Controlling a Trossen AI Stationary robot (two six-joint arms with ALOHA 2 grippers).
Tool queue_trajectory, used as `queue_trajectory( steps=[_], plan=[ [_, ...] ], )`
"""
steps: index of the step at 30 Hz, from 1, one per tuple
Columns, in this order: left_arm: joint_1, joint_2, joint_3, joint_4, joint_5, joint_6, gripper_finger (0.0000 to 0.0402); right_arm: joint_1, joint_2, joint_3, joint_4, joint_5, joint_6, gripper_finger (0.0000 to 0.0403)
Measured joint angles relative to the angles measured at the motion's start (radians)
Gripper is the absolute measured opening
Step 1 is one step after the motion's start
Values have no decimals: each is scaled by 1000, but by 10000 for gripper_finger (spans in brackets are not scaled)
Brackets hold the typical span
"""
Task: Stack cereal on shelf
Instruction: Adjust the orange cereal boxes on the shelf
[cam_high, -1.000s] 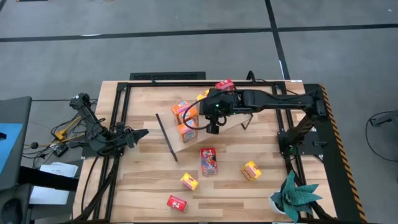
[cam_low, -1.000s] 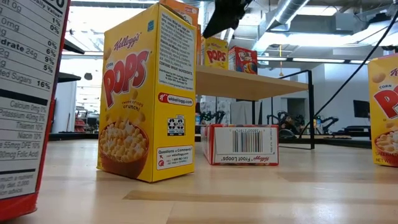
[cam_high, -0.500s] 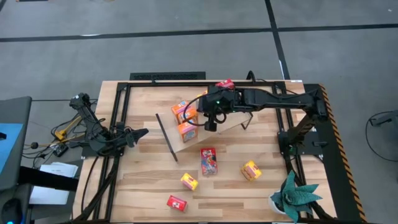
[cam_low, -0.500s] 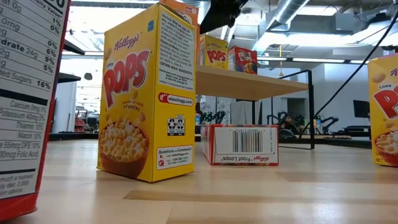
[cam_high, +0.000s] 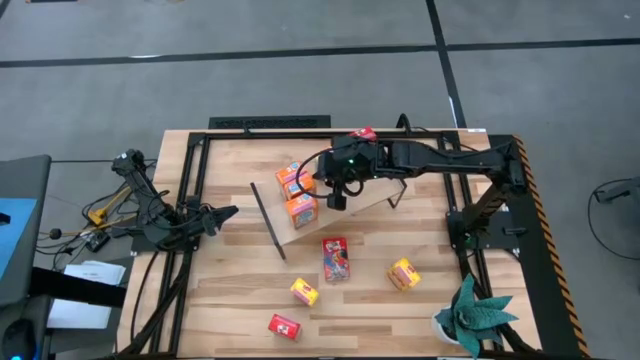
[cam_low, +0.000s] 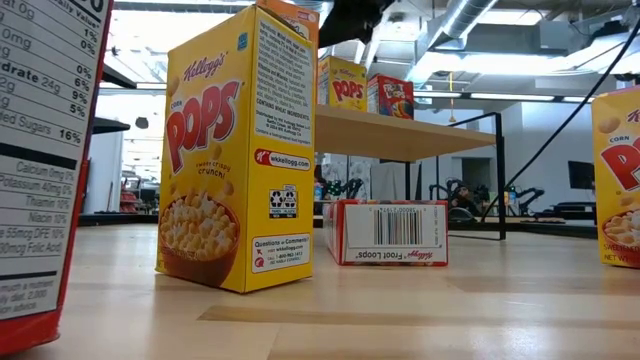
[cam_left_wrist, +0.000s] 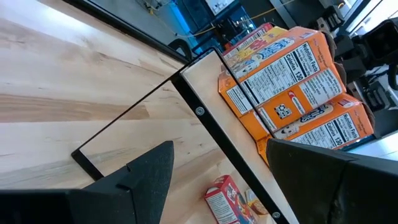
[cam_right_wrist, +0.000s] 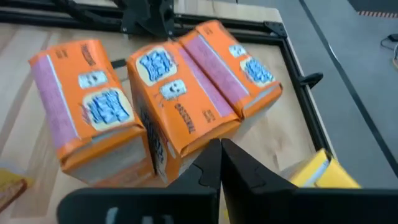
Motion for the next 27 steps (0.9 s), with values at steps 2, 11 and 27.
queue_trajectory(
  steps=[2, 11, 27],
  plan=[
    [0, 0, 0, -1, 0, 0, 249, 0, 0, 0, 13, 0, 0, 37],
    [0, 0, 0, -3, -5, 0, 249, 0, 0, 0, 27, 1, -22, 23],
    [0, 0, 0, -5, -13, 2, 249, 15, 32, 1, -12, 52, 14, 33]
  ],
)
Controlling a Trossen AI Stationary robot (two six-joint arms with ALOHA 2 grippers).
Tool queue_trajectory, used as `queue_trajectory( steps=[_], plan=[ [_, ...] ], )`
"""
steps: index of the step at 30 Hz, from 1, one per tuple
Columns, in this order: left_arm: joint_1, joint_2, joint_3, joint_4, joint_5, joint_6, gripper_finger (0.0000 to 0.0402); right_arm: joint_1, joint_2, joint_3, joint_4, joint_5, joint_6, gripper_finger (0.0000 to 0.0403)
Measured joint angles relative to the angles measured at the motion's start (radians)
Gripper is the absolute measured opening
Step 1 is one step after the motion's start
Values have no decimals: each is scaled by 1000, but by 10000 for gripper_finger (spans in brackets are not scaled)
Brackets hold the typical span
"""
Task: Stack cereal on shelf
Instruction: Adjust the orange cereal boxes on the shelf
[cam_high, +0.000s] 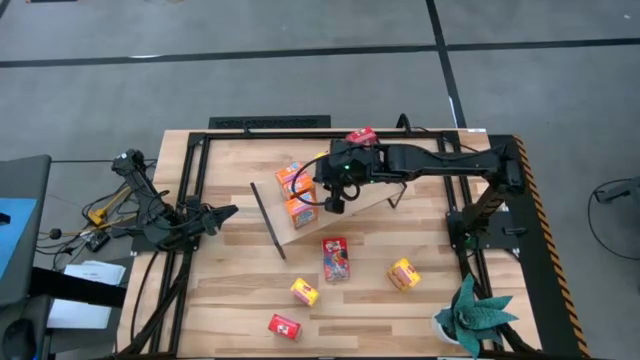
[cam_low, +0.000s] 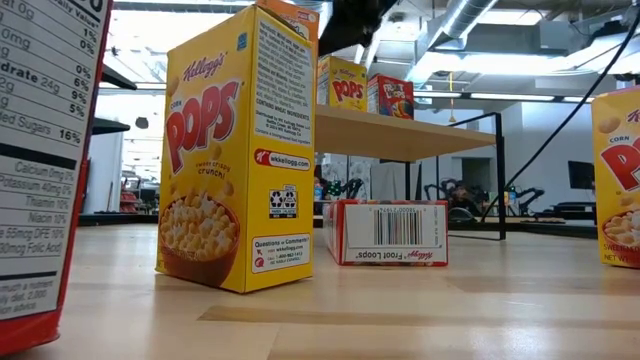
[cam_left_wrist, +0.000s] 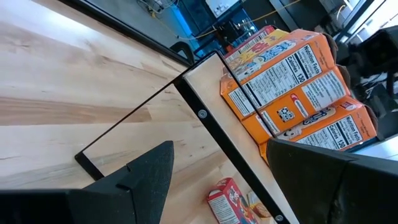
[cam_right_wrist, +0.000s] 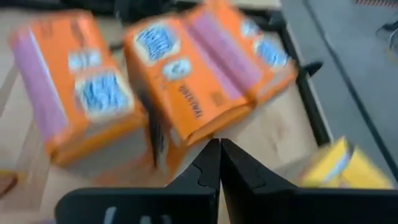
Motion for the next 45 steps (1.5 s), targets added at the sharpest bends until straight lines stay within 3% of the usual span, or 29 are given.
queue_trajectory(
  steps=[10, 17, 26, 35, 40, 45],
  plan=[
    [0, 0, 0, -2, -8, 1, 249, -1, -6, 0, -32, 12, -29, 19],
    [0, 0, 0, -2, -8, 6, 249, 45, -40, 98, -110, 5, 42, 34],
    [0, 0, 0, -5, -19, 8, 249, 187, -12, 111, 119, -1, -23, 11],
    [0, 0, 0, -3, -23, -31, 249, 253, 95, 111, 251, 13, -37, 29],
    [0, 11, 38, 85, 111, 42, 228, 285, 84, 156, 224, 62, -62, 14],
    [0, 20, 133, 135, 251, 217, 168, 302, 32, 244, 111, 110, -112, 17]
  ],
)
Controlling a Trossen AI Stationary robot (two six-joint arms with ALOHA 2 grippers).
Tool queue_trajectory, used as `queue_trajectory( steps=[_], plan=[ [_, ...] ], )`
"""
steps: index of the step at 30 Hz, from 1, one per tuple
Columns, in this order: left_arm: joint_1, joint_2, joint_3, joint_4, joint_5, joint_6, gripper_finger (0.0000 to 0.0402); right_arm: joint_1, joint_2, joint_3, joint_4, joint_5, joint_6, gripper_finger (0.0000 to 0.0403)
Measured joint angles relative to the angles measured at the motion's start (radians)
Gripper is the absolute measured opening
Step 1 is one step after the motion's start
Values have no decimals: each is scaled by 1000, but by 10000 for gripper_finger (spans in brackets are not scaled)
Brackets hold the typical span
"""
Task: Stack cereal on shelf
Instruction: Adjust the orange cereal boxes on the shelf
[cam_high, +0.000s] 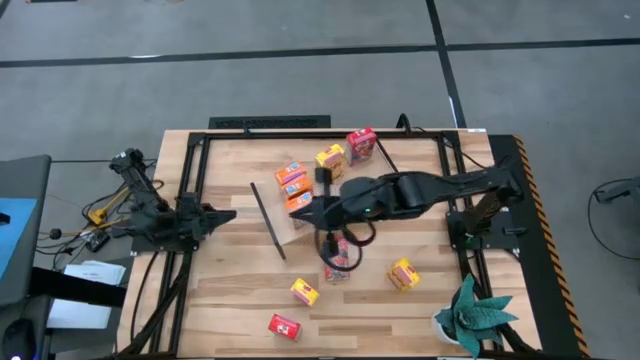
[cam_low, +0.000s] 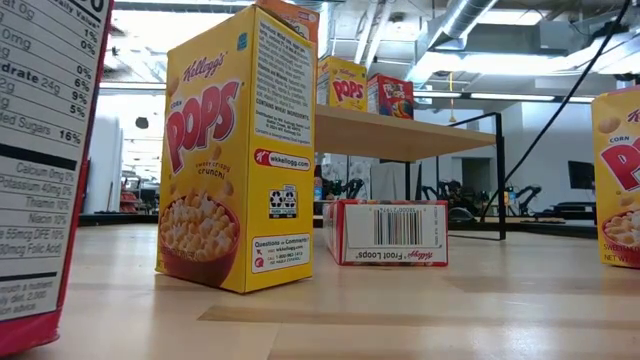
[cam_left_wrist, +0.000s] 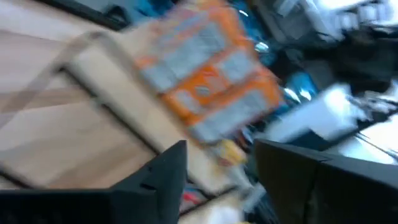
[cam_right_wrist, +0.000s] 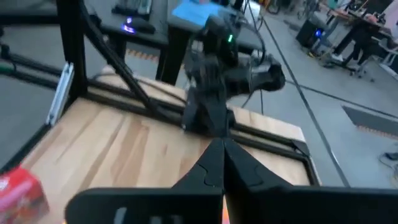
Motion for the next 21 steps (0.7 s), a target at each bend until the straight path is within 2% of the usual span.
queue_trajectory(
  steps=[2, 4, 7, 9, 12, 15, 18, 21],
  plan=[
    [-1, 15, 45, 9, 34, 24, 135, 1, -13, 35, -47, 17, -3, 27],
    [5, 63, 80, 26, 19, 51, 98, 1, -35, 73, -110, 32, -4, 34],
    [27, 172, 143, 104, 10, 163, 36, 9, -82, 122, -164, 46, -3, 37],
    [45, 251, 189, 117, 11, 233, 10, 17, -113, 137, -196, 72, 3, 32],
    [69, 347, 264, 111, 25, 330, 4, 30, -153, 138, -231, 81, 10, 20],
    [90, 421, 346, 111, 150, 402, 1, 43, -197, 138, -252, 88, 34, 12],
    [121, 505, 411, 88, 264, 401, 0, 56, -228, 140, -276, 121, 65, 14],
    [158, 588, 436, 13, 277, 341, 0, 76, -238, 139, -298, 165, 82, 27]
  ],
)
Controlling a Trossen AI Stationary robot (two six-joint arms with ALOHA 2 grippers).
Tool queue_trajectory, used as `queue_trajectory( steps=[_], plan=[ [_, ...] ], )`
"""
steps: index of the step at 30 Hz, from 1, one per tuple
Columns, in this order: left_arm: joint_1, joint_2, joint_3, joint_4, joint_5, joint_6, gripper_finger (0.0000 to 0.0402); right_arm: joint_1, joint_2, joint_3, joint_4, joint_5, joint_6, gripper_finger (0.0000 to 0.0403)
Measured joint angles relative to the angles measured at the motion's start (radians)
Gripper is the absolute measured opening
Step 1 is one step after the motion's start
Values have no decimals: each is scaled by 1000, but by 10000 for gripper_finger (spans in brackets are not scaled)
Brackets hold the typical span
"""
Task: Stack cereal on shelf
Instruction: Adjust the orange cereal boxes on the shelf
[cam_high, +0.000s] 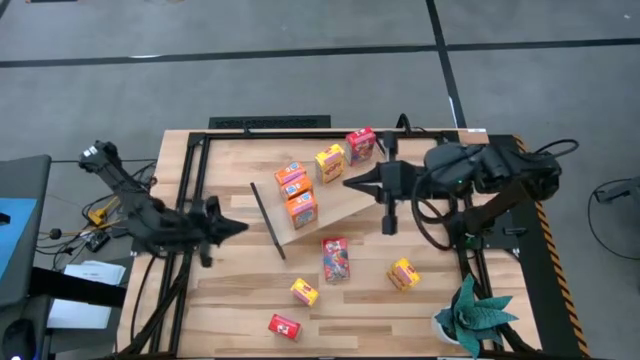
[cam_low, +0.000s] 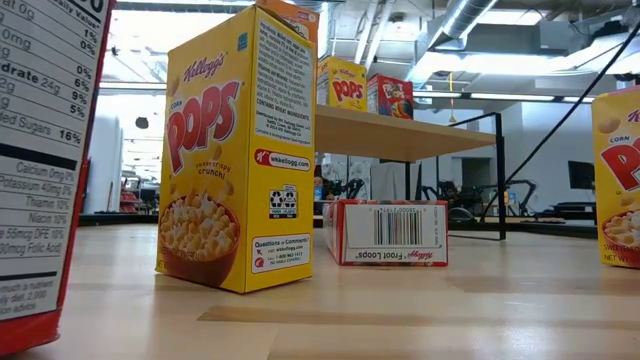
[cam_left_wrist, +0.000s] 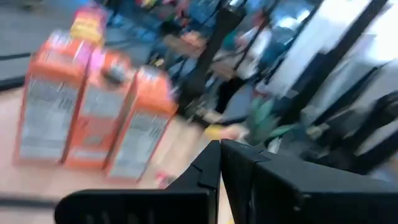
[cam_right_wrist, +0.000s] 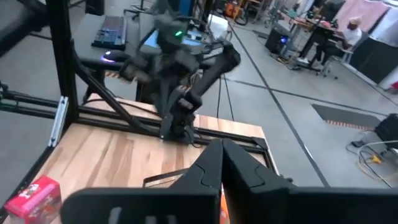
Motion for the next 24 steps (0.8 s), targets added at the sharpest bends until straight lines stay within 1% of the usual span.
queue_trajectory(
  steps=[4, 9, 11, 15, 20, 24],
  plan=[
    [69, 108, 0, -12, 20, -67, 0, 31, -1, 0, -22, 65, -1, 35],
    [178, 223, 2, 47, 152, -70, 0, 53, 3, -1, -79, 74, 5, 21],
    [213, 261, 2, 61, 165, -63, 0, 58, 9, -1, -87, 74, 8, 15],
    [276, 298, 2, 90, 193, -43, 0, 72, 8, -2, -86, 74, 12, 14],
    [354, 335, 2, 106, 288, -40, 0, 76, 8, -2, -88, 74, 31, 34],
    [393, 356, 2, 130, 306, -15, 0, 76, 8, -2, -91, 74, 35, 37]
  ],
)
